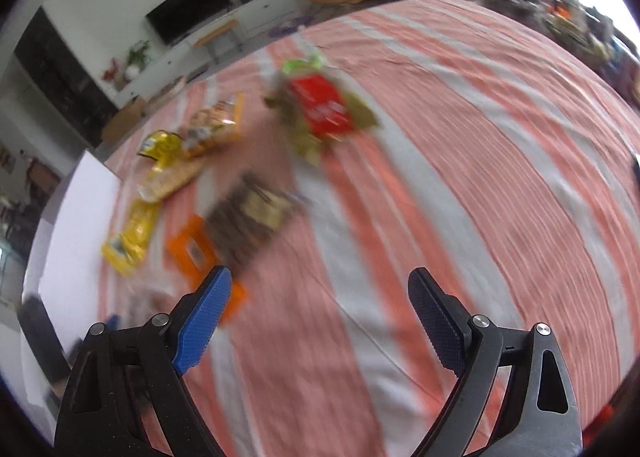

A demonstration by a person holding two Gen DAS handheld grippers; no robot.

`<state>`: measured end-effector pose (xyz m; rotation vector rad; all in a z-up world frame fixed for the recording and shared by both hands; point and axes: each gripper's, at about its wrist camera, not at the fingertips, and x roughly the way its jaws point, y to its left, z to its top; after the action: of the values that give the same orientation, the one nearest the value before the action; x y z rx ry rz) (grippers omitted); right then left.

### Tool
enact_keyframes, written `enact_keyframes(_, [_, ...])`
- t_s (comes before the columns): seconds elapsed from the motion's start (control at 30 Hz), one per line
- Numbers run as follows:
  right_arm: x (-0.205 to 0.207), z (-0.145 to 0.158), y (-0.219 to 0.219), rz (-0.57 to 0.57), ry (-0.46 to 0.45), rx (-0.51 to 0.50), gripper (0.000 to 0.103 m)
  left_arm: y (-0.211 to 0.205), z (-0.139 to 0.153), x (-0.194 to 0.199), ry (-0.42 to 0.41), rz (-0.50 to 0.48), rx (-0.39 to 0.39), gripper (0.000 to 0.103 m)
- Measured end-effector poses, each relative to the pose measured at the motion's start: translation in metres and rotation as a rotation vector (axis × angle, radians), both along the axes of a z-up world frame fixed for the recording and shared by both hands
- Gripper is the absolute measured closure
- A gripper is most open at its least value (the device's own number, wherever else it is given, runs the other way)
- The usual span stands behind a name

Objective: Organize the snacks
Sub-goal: 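Hold the bar bag with the left gripper while the right grasps the orange-backed dark-snack bag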

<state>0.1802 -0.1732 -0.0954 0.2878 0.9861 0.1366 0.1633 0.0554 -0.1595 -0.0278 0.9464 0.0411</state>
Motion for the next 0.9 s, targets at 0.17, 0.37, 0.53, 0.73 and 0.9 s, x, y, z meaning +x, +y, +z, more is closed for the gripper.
enact_keyframes(0.17, [0.070, -0.002, 0.072, 0.134, 0.081, -0.020, 0.012, 0.000, 0.000, 0.000, 0.000, 0.000, 0.000, 0.000])
enact_keyframes(0.37, [0.098, -0.037, 0.124, 0.267, 0.028, -0.373, 0.015, 0.000, 0.000, -0.001, -0.001, 0.001, 0.000, 0.000])
enact_keyframes(0.53, [0.078, -0.046, 0.077, 0.207, 0.015, -0.318, 0.014, 0.000, 0.000, 0.000, -0.001, 0.000, 0.000, 0.000])
enact_keyframes(0.73, [0.018, -0.049, 0.021, 0.256, -0.048, -0.332, 0.013, 0.000, -0.001, 0.000, -0.001, 0.001, 0.000, 0.000])
enact_keyframes(0.9, [-0.025, -0.012, -0.031, 0.088, -0.225, -0.262, 0.012, 0.000, 0.000, 0.000, -0.001, 0.000, 0.000, 0.000])
